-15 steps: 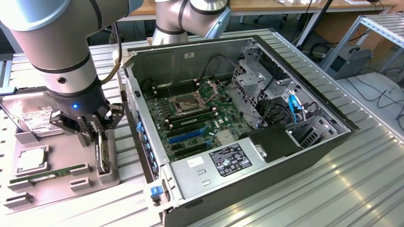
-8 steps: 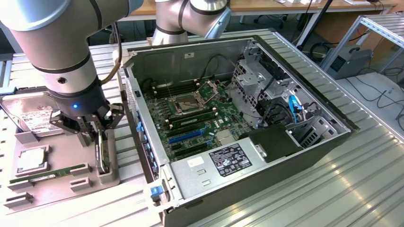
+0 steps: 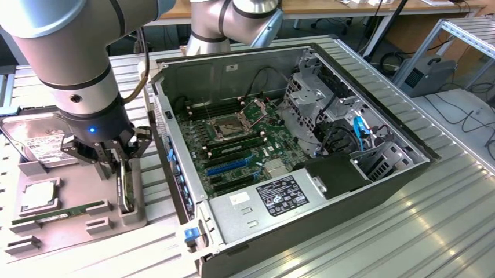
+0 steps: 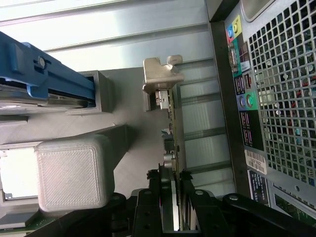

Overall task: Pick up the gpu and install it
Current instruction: 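Pick up the gpu and move the gpu toward the slot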

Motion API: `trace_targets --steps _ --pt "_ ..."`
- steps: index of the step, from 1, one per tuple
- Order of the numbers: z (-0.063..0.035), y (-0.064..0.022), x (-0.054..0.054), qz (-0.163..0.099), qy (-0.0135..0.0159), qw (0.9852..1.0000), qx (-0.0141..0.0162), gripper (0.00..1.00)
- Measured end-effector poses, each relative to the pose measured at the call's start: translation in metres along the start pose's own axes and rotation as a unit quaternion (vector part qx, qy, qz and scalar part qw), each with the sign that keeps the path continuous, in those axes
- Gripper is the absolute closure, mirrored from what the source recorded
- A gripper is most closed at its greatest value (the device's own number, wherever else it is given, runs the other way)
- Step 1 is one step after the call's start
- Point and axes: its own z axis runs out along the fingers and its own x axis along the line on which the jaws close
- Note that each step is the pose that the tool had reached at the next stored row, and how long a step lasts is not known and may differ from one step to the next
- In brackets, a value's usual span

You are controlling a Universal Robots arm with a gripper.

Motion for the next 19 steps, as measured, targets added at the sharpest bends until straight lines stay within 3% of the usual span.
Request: trace_targets --steps 19 --pt "-0.0069 0.0012 0.0 0.0 -0.0005 1.0 0.0033 0.72"
